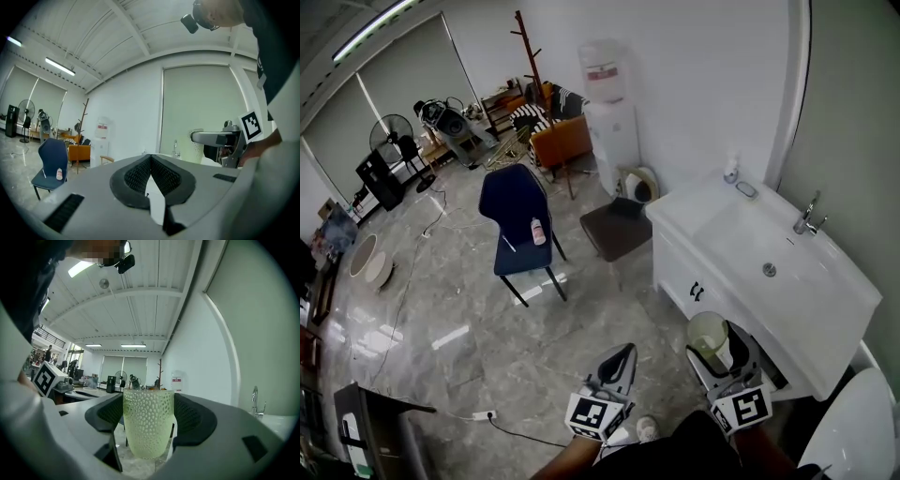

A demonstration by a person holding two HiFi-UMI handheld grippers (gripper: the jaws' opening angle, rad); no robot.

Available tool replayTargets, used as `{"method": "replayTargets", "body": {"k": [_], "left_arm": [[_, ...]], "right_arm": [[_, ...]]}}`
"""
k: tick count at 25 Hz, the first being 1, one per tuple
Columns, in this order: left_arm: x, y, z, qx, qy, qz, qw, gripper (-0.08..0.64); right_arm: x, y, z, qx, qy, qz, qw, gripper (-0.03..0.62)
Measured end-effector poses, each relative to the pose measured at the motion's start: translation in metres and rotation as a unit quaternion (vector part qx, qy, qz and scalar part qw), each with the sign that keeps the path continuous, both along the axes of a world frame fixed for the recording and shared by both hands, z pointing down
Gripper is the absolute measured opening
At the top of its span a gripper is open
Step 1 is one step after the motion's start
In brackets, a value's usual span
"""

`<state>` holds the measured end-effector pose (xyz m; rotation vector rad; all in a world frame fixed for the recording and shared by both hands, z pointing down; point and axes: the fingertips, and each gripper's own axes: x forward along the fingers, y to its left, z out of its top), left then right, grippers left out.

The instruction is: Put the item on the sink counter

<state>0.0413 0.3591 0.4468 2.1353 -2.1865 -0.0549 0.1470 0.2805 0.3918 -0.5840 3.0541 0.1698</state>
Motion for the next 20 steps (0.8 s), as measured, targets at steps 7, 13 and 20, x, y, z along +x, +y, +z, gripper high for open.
{"method": "replayTargets", "body": {"k": [7,13,20], "left_arm": [[-0.025,-0.005,0.014,-0.016,0.021,-0.011,0.9996,0.012],[-0.052,-0.035,0.021,-0.024,0.012,-0.012,0.9996,0.012],[-0.080,-0.107,0.023,-0.034,0.006,-0.008,0.9994,0.012]], "right_arm": [[-0.025,-0.016,0.002,-0.015,-0.012,-0.003,1.000,0.347],[-0.052,-0.051,0.003,-0.021,-0.021,-0.007,1.000,0.347],[-0.086,-0.124,0.004,-0.026,-0.037,-0.013,0.999,0.347]]}}
